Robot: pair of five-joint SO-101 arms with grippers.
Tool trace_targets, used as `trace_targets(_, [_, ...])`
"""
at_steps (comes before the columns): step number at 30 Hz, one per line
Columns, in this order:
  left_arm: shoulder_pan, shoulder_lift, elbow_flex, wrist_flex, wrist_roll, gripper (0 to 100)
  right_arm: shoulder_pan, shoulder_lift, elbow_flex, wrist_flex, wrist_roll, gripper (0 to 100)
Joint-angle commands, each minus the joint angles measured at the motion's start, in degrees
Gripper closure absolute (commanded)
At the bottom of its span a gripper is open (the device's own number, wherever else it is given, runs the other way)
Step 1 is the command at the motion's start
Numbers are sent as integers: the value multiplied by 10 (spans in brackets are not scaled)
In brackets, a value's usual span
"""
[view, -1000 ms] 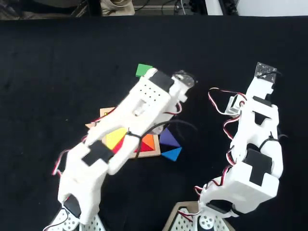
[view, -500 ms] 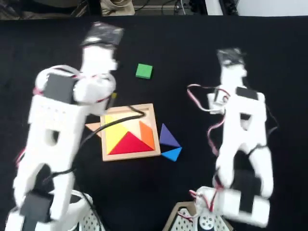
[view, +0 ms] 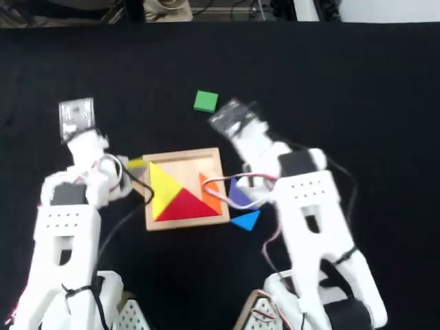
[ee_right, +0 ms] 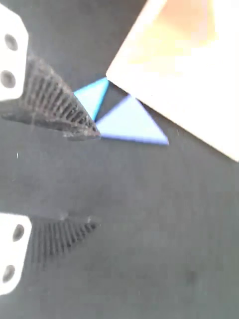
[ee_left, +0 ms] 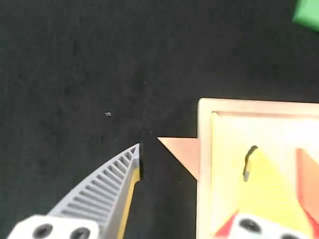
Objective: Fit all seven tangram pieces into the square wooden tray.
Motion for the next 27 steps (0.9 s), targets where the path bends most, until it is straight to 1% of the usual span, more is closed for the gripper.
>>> trace_targets(1, [-23, -16, 60, -113, 15, 682, -53, 23, 16, -33, 22, 730])
trace_targets(4, [-51, -4, 80, -154, 17, 682, -79, 49, 45, -67, 35, 731])
trace_targets(7, [-71, 13, 94, -187, 36, 682, -105, 56, 70, -75, 59, 733])
trace_targets(10, [-74, 21, 93, -192, 47, 682, -106, 55, 83, -85, 78, 733])
trace_targets(19, [-71, 25, 93, -191, 46, 682, -99, 55, 111, -85, 112, 734])
trace_targets(22, [-71, 25, 94, -191, 46, 682, -99, 54, 102, -58, 118, 737])
trace_targets(25, [-71, 25, 94, -191, 46, 682, -101, 54, 83, -29, 122, 770])
trace_targets(27, [-71, 25, 94, -191, 46, 682, -101, 54, 80, -25, 122, 774])
